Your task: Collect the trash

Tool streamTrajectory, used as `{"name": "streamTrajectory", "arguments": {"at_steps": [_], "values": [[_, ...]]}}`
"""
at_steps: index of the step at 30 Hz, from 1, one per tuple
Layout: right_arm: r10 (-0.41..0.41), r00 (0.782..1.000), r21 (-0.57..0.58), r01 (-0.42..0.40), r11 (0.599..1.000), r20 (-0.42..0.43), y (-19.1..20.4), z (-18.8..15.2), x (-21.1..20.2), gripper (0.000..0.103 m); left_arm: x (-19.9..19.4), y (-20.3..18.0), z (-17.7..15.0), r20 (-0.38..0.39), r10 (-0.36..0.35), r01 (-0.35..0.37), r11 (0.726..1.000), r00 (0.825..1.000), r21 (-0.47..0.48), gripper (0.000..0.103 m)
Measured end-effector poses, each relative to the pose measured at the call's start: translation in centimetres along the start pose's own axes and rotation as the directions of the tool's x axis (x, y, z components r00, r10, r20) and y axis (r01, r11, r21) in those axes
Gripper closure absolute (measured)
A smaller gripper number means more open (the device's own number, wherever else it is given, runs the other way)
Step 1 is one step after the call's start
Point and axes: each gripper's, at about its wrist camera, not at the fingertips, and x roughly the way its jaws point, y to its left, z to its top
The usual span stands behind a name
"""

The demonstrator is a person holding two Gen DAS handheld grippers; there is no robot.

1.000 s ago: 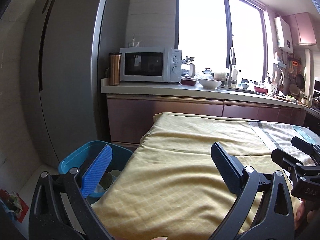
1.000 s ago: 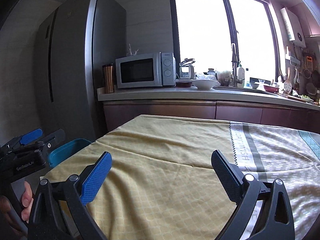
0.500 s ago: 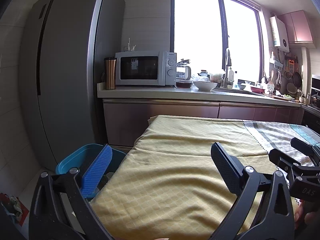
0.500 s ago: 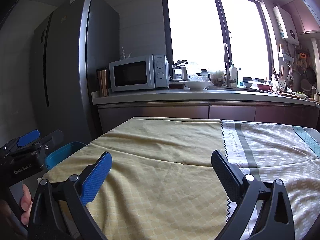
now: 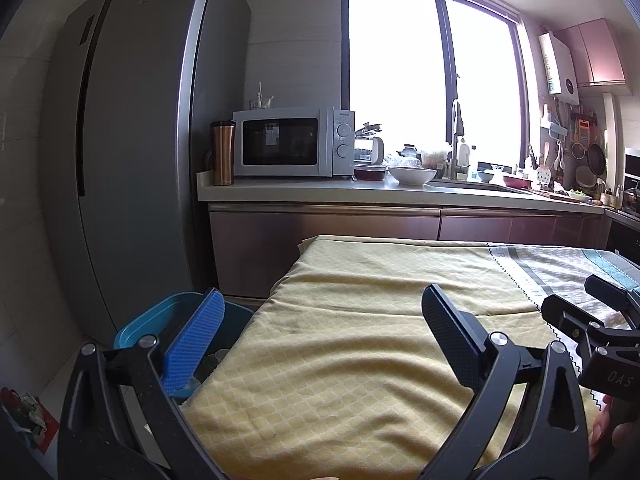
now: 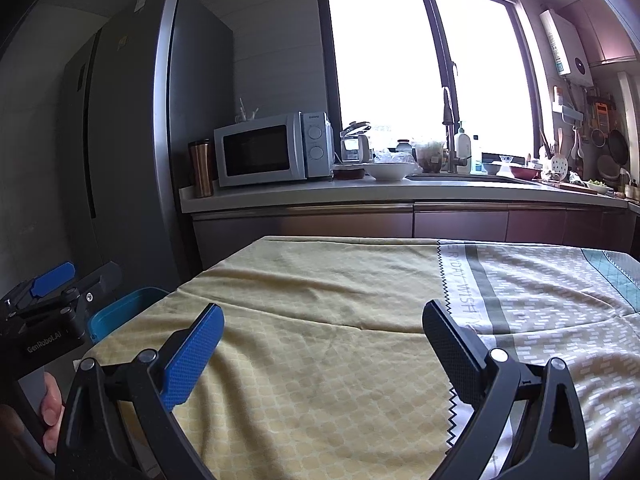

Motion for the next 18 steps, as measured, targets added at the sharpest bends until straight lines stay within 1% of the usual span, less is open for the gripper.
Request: {"name": "streamTrajectory", "arguments": {"at_steps": [6, 11, 18], "values": [[-0.001, 1.0, 0.002, 0.001, 1.0, 0.017, -0.2, 0.08, -0.03, 0.007, -0.07, 0.07, -0.15, 0.016, 0.01, -0.01, 1.0, 1.0, -0.004, 0.006], [-0.012, 1.0, 0.008, 0.012, 1.0, 0.028, -0.49, 0.05, -0.04, 0.007, -0.58, 0.17, -0.34, 0.063, 0.013, -0.013, 1.0, 0.998, -0.007, 0.006], [-0.015, 0.999, 0.01, 0.015, 1.0, 0.036, -0.61, 0.05, -0.17, 0.007, -0.24, 0.09, -0.47, 0.053, 0.004, -0.004, 1.0, 0.999, -0.001, 0.006]]}}
